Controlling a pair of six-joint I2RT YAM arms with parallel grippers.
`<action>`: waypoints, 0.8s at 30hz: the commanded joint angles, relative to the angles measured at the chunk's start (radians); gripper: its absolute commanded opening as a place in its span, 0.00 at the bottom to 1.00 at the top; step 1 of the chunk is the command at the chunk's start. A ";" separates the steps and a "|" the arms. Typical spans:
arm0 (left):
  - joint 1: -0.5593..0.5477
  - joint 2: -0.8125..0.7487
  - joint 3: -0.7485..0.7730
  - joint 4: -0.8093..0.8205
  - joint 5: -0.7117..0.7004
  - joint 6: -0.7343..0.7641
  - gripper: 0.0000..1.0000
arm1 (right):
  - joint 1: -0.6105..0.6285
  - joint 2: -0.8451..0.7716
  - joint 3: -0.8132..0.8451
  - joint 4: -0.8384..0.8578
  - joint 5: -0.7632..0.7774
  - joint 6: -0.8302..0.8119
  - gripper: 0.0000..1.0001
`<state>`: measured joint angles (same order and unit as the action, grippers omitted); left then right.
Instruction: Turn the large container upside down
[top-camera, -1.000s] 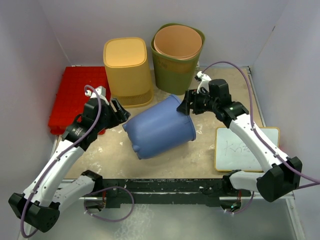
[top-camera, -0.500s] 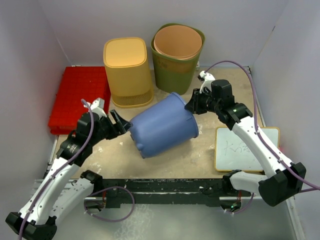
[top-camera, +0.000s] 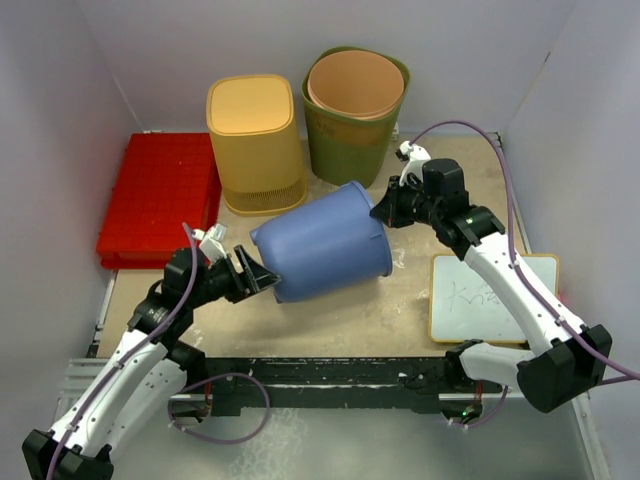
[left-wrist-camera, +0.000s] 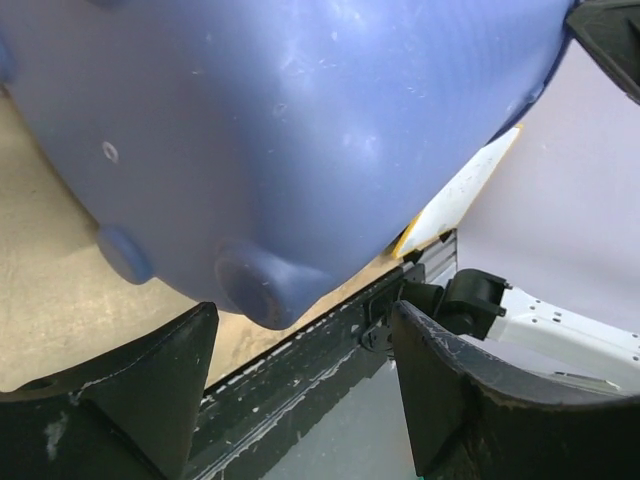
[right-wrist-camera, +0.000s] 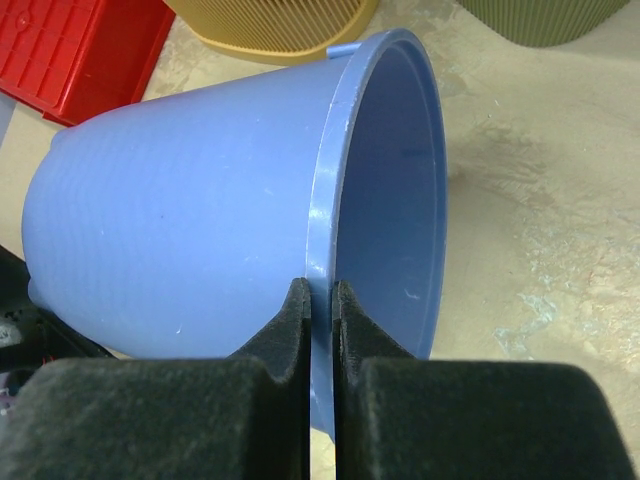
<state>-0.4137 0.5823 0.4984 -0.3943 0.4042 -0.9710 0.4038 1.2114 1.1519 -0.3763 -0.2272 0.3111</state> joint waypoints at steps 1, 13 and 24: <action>-0.001 -0.004 -0.015 0.139 0.041 -0.043 0.67 | -0.003 0.026 -0.003 -0.039 0.025 -0.009 0.00; -0.002 0.012 -0.121 0.320 -0.087 -0.078 0.69 | -0.004 0.019 -0.019 -0.042 0.026 -0.013 0.00; -0.002 0.004 -0.126 0.473 -0.089 -0.103 0.63 | -0.004 0.032 -0.021 -0.039 0.022 -0.017 0.00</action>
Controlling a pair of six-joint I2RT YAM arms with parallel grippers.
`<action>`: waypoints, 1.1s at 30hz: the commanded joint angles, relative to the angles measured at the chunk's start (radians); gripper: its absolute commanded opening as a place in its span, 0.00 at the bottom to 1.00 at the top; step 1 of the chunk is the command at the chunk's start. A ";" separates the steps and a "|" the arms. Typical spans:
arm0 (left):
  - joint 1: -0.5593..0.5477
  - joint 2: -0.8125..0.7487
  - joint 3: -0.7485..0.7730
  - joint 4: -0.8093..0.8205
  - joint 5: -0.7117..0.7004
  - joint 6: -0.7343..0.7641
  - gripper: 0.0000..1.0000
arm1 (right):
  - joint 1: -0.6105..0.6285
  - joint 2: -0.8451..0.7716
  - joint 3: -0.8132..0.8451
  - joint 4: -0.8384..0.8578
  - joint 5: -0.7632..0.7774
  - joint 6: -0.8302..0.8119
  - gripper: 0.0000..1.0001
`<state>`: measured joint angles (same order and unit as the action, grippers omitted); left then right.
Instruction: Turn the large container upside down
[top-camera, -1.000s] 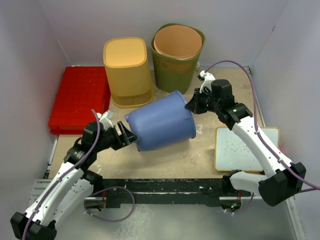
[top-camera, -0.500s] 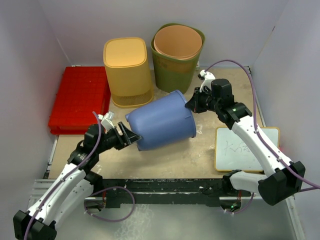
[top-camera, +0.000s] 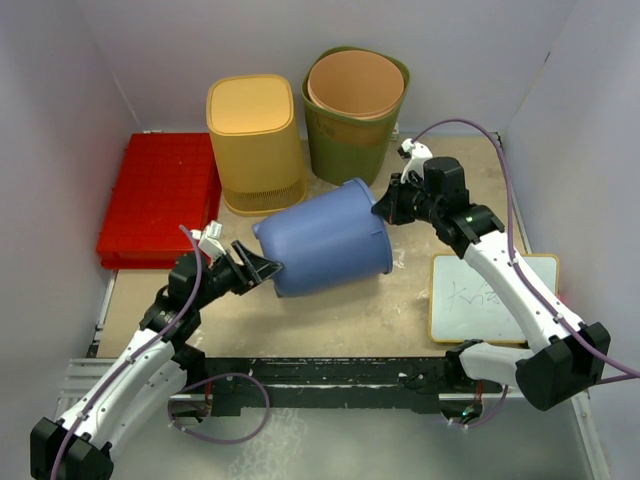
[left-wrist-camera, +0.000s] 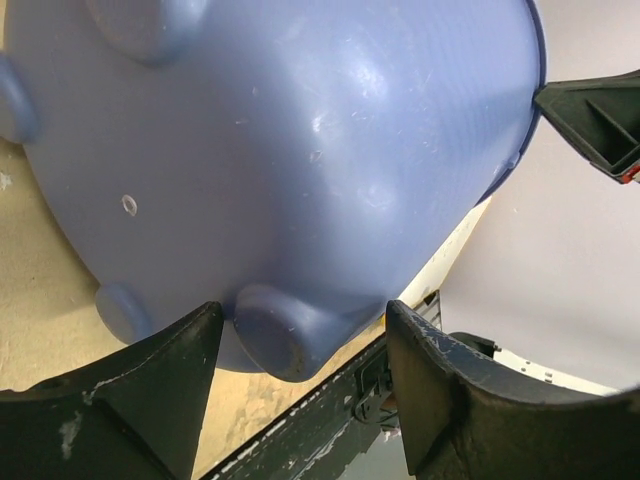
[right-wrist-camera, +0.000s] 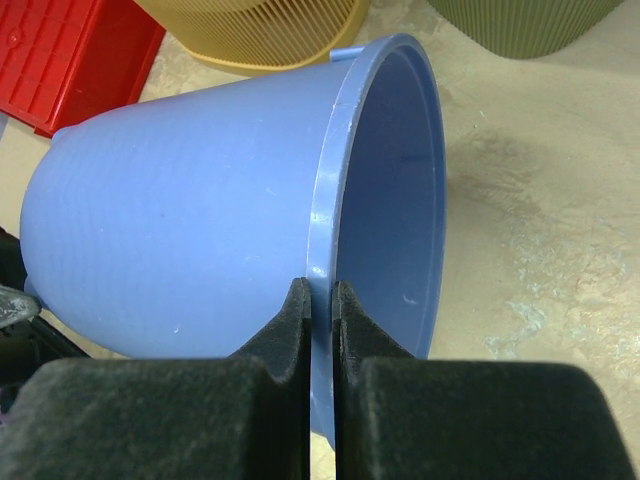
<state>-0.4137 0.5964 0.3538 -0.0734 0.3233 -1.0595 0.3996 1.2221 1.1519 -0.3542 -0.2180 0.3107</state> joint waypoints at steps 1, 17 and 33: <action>-0.001 -0.012 0.027 0.157 -0.004 -0.010 0.62 | 0.001 0.023 -0.021 -0.062 0.012 -0.016 0.00; -0.001 0.111 0.405 0.176 0.102 0.017 0.58 | -0.001 0.018 -0.065 -0.046 -0.033 0.063 0.00; -0.065 0.246 0.409 0.433 0.122 -0.071 0.58 | -0.001 0.004 -0.299 0.185 -0.006 0.321 0.00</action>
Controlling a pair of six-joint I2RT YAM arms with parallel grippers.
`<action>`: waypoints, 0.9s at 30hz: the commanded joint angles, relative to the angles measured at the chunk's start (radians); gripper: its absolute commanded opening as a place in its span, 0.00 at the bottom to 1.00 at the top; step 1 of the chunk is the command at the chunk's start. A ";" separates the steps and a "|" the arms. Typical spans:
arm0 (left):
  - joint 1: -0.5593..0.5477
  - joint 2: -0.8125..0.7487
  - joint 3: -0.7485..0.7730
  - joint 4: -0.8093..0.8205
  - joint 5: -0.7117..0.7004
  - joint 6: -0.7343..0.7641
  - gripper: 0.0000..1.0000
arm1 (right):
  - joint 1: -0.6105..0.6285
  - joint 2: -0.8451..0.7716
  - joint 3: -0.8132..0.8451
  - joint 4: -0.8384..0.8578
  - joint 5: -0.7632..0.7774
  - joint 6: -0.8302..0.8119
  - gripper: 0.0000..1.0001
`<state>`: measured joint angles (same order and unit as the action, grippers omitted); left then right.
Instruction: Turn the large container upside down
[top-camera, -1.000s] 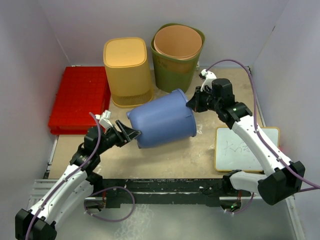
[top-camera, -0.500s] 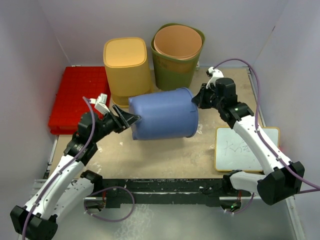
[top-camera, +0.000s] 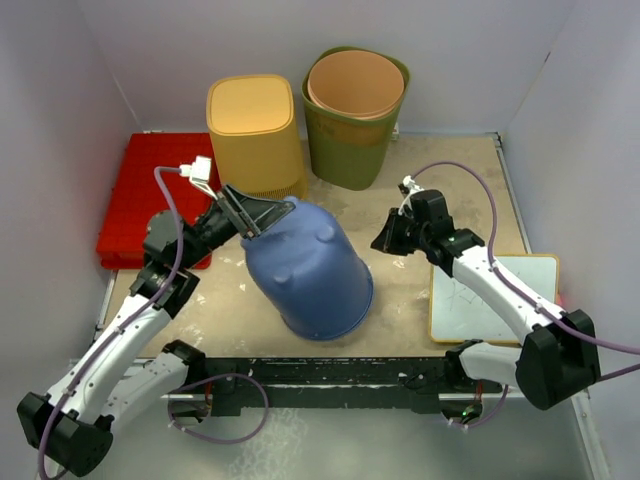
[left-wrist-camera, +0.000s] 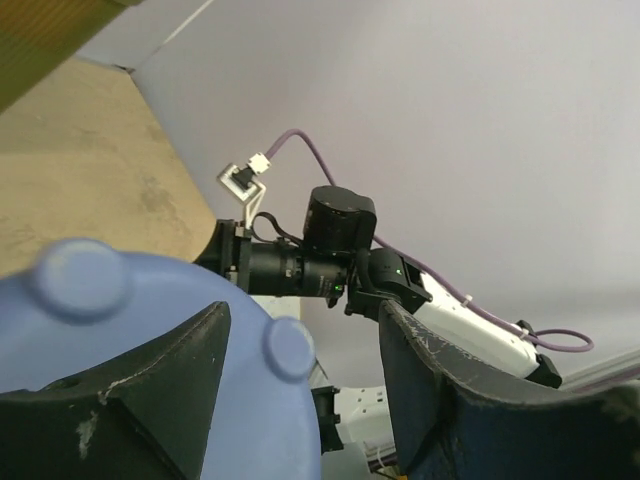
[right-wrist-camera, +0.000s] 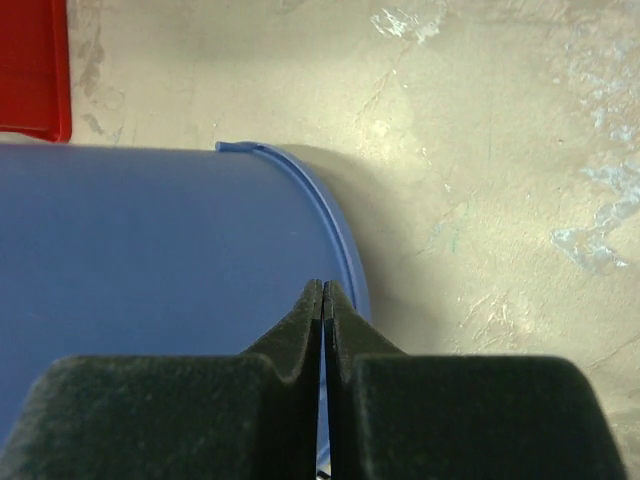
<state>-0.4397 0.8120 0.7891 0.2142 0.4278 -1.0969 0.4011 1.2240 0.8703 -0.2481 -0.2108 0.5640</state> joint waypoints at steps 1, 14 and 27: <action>-0.051 0.042 -0.030 0.152 0.011 -0.032 0.58 | -0.002 0.009 -0.021 0.078 -0.007 0.069 0.02; -0.085 0.038 0.129 -0.196 -0.039 0.176 0.60 | -0.002 -0.014 0.135 -0.116 0.173 -0.048 0.33; -0.085 -0.049 0.141 -0.700 0.236 0.417 0.63 | -0.002 -0.290 0.319 -0.157 0.239 -0.238 0.94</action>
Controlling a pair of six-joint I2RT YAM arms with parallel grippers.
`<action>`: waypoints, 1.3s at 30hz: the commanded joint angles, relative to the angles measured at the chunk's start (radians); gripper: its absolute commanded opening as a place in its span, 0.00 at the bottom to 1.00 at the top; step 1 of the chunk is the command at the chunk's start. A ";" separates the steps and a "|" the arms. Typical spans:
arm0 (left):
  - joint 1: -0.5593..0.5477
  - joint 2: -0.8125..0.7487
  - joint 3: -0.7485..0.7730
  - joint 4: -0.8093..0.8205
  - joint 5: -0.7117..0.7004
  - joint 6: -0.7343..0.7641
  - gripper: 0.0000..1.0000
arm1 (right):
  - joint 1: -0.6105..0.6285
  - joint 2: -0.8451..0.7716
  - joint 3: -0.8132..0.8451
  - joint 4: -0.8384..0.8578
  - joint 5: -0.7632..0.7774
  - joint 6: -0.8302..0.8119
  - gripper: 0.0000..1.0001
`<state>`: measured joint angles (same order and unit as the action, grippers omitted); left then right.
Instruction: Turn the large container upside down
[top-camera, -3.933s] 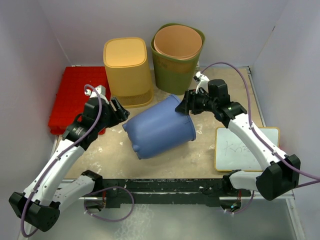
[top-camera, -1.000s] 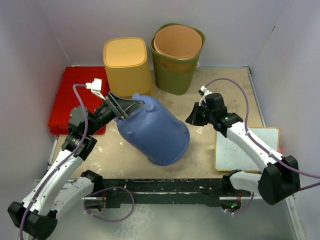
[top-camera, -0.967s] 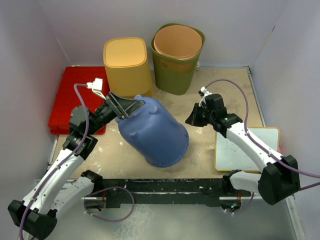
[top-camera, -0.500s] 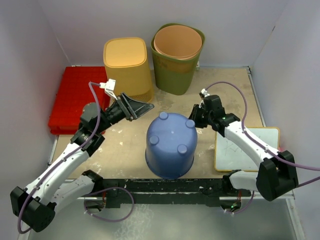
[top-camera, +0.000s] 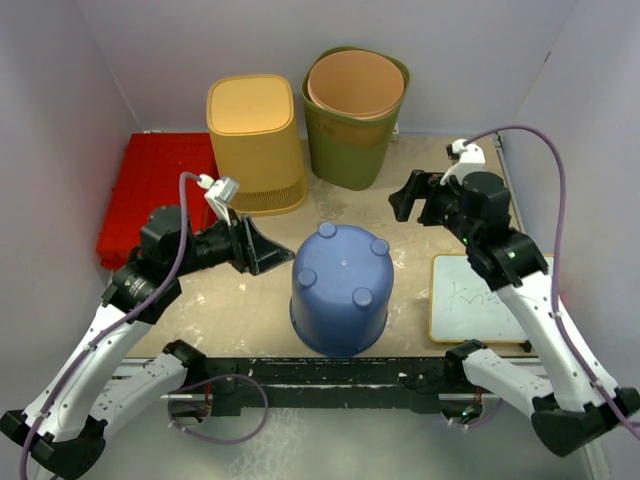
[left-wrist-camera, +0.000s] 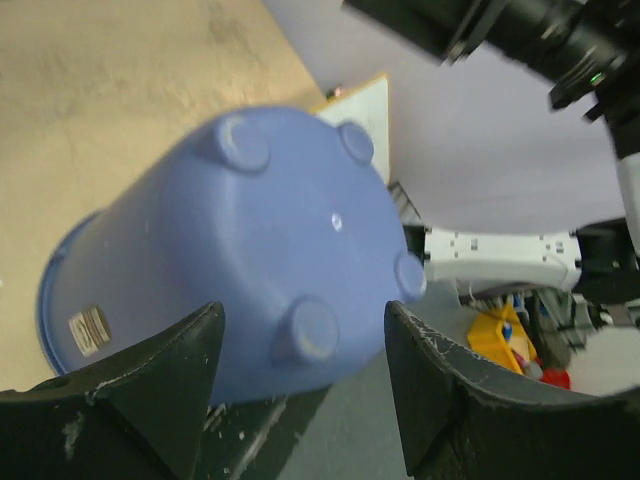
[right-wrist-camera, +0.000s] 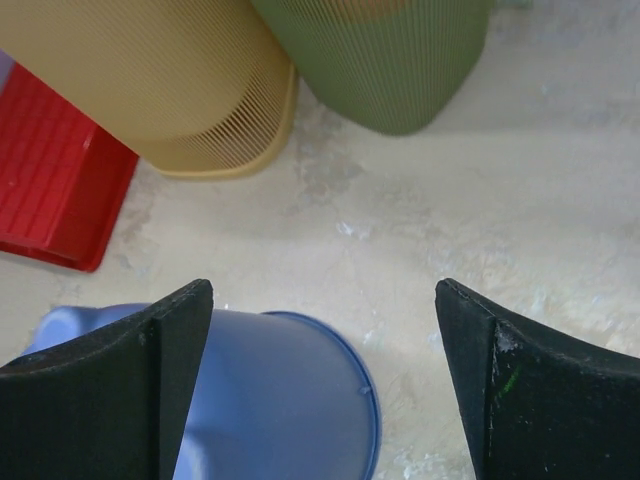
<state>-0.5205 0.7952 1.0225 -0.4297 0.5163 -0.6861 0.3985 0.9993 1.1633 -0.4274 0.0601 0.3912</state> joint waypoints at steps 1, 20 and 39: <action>-0.004 -0.047 -0.131 -0.021 0.167 -0.026 0.63 | 0.000 -0.082 0.020 0.040 -0.030 -0.071 0.96; -0.144 -0.031 -0.411 0.581 0.230 -0.322 0.66 | 0.001 -0.081 0.001 0.004 0.034 -0.065 0.98; -0.193 0.196 -0.375 0.808 0.111 -0.347 0.65 | 0.000 -0.139 0.093 -0.331 -0.055 -0.147 0.94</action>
<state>-0.7094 0.9985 0.6094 0.3286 0.6415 -1.0546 0.3985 0.8928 1.2301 -0.6888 0.0563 0.2733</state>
